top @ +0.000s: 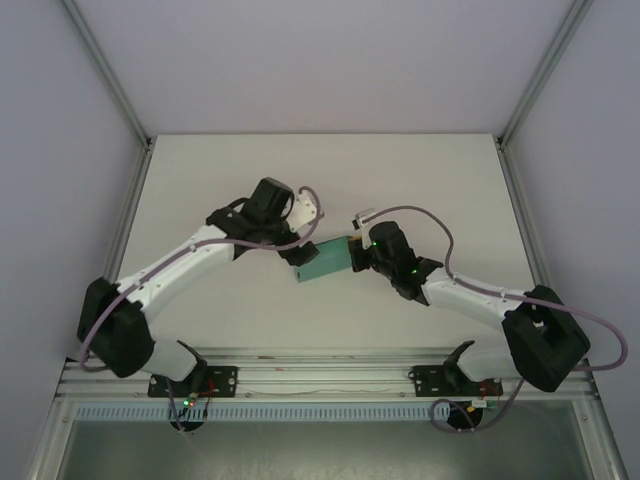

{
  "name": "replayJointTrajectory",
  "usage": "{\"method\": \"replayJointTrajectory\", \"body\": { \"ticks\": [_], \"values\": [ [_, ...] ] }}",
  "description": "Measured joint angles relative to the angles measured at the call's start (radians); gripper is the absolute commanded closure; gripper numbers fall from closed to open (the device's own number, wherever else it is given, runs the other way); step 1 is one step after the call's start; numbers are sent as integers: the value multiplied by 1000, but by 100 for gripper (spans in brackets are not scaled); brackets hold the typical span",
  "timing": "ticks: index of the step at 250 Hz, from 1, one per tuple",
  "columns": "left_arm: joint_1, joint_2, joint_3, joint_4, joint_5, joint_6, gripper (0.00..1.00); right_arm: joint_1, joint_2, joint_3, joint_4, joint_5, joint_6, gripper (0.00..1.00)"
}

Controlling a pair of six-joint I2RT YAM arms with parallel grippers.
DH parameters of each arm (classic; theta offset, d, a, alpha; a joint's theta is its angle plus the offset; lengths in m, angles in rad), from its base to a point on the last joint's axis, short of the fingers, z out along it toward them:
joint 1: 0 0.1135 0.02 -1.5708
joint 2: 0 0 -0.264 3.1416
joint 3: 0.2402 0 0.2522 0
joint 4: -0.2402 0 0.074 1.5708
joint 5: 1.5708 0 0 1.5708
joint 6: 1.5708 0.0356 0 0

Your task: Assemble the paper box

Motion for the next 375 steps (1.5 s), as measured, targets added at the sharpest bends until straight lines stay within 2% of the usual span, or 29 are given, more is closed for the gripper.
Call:
{"method": "replayJointTrajectory", "body": {
  "ticks": [19,61,137,167,175,194,236,261,302,375],
  "values": [
    [0,-61,-74,23,-52,-77,1,1,0,15,-31,9,15,100],
    [1,-129,-183,45,-78,-185,18,3,0,35,-75,11,34,100],
    [1,-97,-202,87,-64,-219,56,6,1,61,-129,7,41,100],
    [1,-80,-202,89,-39,-215,62,6,14,75,-135,2,41,100],
    [1,-80,-202,89,-33,-216,68,6,21,80,-135,0,41,100],
    [1,-80,-201,93,-21,-219,78,6,36,93,-137,-2,41,100],
    [1,-77,-200,93,-17,-219,85,6,48,105,-142,-3,41,100],
    [1,-77,-200,93,-17,-222,85,6,48,105,-143,-4,41,100],
    [1,-77,-200,93,-26,-233,76,6,48,105,-146,-4,41,100],
    [1,-66,-203,93,-52,-246,76,6,48,106,-150,-11,40,100]
  ]
}}
